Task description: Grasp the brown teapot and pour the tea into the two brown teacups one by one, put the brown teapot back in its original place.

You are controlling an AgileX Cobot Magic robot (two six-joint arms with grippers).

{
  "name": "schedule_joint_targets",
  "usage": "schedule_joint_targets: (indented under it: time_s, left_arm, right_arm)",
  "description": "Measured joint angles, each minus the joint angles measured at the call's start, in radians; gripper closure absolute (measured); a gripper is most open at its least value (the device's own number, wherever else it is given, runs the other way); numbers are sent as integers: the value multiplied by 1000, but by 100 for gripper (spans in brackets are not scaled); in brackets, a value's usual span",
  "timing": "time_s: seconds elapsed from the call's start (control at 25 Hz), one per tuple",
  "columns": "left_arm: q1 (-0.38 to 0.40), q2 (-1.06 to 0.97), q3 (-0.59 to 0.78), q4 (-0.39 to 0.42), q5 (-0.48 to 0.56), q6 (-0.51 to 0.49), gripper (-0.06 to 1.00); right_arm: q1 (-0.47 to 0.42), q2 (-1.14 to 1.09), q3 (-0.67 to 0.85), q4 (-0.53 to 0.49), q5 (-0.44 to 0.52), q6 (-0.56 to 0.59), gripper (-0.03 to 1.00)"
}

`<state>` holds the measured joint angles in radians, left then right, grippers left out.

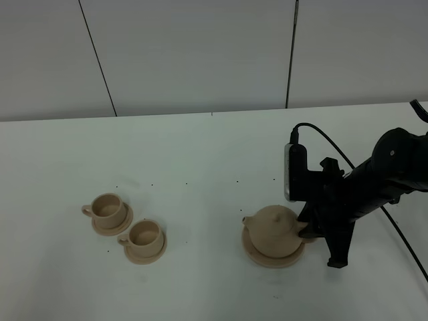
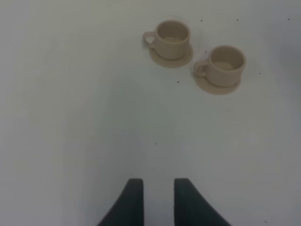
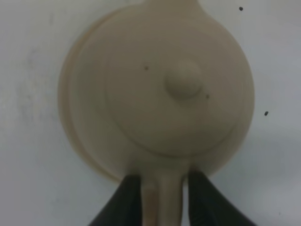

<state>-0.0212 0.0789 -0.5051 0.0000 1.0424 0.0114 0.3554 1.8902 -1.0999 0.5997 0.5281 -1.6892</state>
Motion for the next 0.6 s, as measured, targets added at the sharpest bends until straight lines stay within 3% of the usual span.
schedule_joint_targets:
  time_s: [0.6]
  left_arm:
    - [0,0,0,0,0,0,71]
  right_arm:
    - [0,3,-47,11,31,33,73]
